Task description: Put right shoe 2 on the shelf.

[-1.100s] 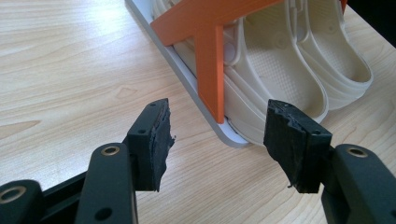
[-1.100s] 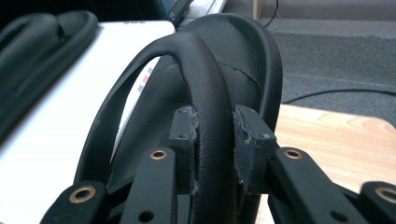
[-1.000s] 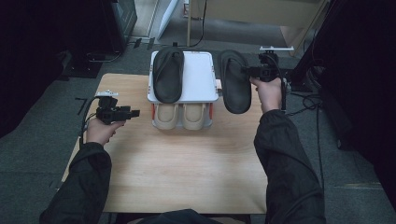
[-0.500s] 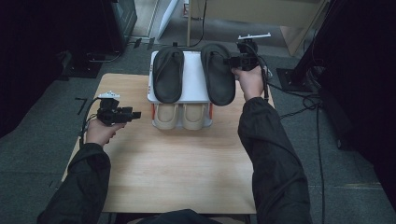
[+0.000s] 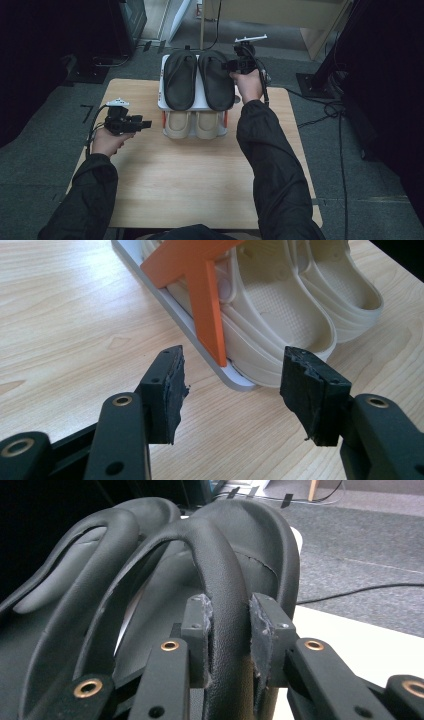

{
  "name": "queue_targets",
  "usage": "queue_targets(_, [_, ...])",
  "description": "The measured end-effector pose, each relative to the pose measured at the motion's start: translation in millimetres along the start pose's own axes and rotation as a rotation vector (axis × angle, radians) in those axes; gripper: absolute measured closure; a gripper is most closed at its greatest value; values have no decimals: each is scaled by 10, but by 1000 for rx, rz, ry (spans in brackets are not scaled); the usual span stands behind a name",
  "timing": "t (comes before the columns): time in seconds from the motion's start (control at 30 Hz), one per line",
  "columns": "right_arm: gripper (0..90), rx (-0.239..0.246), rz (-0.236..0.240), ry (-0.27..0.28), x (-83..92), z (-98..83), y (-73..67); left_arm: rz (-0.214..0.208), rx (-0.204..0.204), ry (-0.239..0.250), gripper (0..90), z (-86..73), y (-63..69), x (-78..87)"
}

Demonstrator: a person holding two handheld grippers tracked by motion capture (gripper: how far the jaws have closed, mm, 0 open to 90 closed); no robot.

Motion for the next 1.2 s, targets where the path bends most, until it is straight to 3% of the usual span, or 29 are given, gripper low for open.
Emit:
queue_targets(0.2, [698, 27, -12, 1, -45, -20, -18, 0, -1, -2, 433, -5, -3, -3])
queue_targets(0.4, [635, 56, 32, 42, -21, -41, 20, 0, -5, -9, 433, -11, 2, -15])
queue_targets(0.6, [666, 58, 57, 58, 194, -42, 75, 4, -5, -14, 433, -18, -5, -16])
queue_targets(0.7, [710, 85, 55, 68, 303, -69, 120, 5, -6, -11, 433, -13, 2, -16])
queue_targets(0.87, [735, 108, 37, 55, 359, -185, 241, 6, -12, -18, 432, -13, 20, -28])
queue_targets(1.2, [735, 163, 31, 17, 224, -563, 343, 5, -8, -20, 432, -17, 14, -31])
Point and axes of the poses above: each handheld gripper's, and its own axes: x roughly backward along the jaws, z roughly out of its top, y roughly to its right, the point moved 7 cm from there along -x, roughly forward along the jaws, and after that the axes turned 10 degrees about -x, right-handed, at the moved point
